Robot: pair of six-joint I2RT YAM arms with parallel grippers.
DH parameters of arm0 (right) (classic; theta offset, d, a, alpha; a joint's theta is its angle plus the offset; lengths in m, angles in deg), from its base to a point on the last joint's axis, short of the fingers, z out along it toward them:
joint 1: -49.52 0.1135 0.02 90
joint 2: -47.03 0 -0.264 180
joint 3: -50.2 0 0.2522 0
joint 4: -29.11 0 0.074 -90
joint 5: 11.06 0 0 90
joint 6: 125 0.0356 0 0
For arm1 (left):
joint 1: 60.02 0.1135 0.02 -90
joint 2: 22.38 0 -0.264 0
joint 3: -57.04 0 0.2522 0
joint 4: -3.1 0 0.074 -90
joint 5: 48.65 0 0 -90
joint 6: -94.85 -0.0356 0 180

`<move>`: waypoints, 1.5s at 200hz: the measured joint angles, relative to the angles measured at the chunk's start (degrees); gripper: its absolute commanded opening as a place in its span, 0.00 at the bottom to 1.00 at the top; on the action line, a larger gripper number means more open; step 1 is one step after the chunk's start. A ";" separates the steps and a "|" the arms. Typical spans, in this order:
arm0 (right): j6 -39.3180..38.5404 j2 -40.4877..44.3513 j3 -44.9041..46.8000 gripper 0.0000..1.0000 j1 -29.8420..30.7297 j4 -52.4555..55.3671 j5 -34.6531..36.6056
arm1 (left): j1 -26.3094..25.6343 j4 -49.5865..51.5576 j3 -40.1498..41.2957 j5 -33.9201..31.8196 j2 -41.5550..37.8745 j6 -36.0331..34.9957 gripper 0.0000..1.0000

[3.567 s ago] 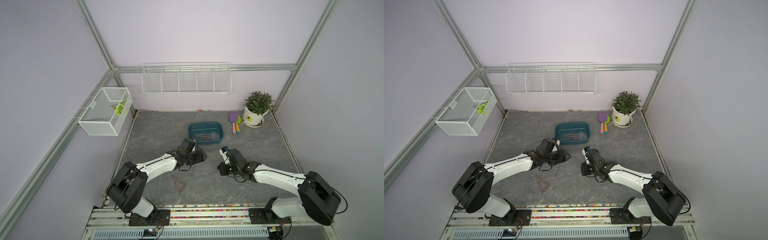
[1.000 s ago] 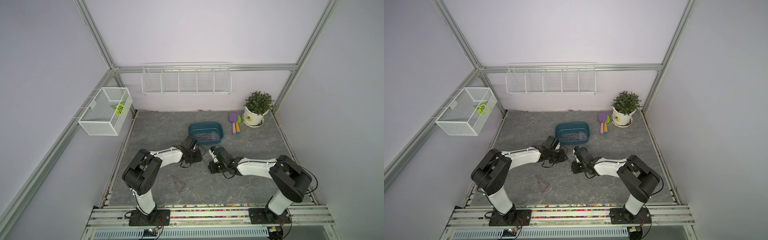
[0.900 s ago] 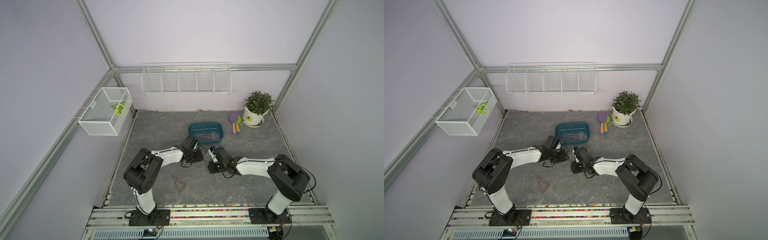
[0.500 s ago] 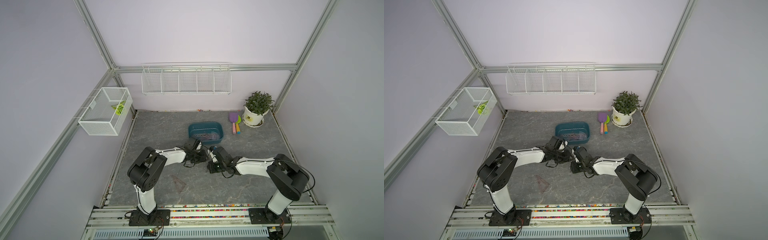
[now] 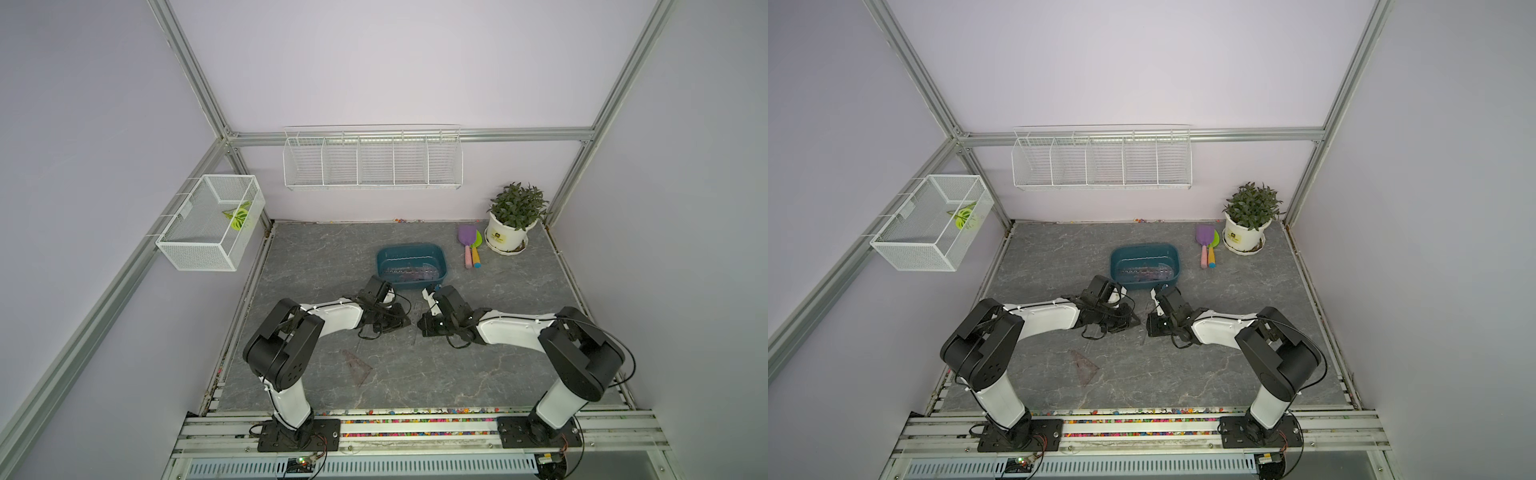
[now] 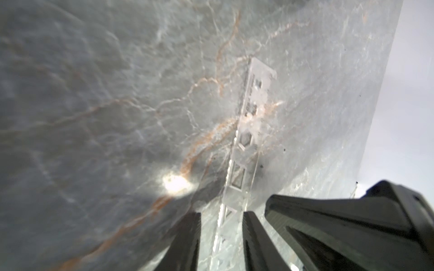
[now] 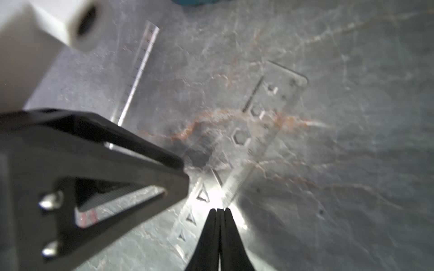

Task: Put the scattered rulers into the storage box
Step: Move the ruler to the center of the board, then pick up the ruler from the center of the board.

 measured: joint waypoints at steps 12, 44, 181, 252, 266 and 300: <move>0.24 -0.50 -0.59 0.10 -0.07 -0.48 -0.20 | 0.00 0.02 0.11 0.81 0.07 -0.11 0.36; 0.46 -1.05 -0.83 0.10 -0.90 -0.85 -0.85 | -0.09 -0.35 0.13 2.91 0.59 -0.57 0.36; 0.37 -3.13 -1.05 0.09 -1.99 -1.40 -1.44 | -1.22 -0.66 0.17 4.31 0.81 -0.63 0.36; 0.20 -3.15 -0.92 0.09 -1.99 -1.60 -1.44 | 0.33 1.49 0.02 1.27 -0.17 0.15 0.36; 0.20 -3.15 -0.63 0.09 -1.99 -1.73 -1.42 | 0.33 1.51 -0.20 1.38 0.04 0.20 0.37; 0.39 -3.93 0.70 0.09 -2.03 -5.22 -1.64 | 0.33 1.09 -1.64 2.19 1.51 0.52 0.40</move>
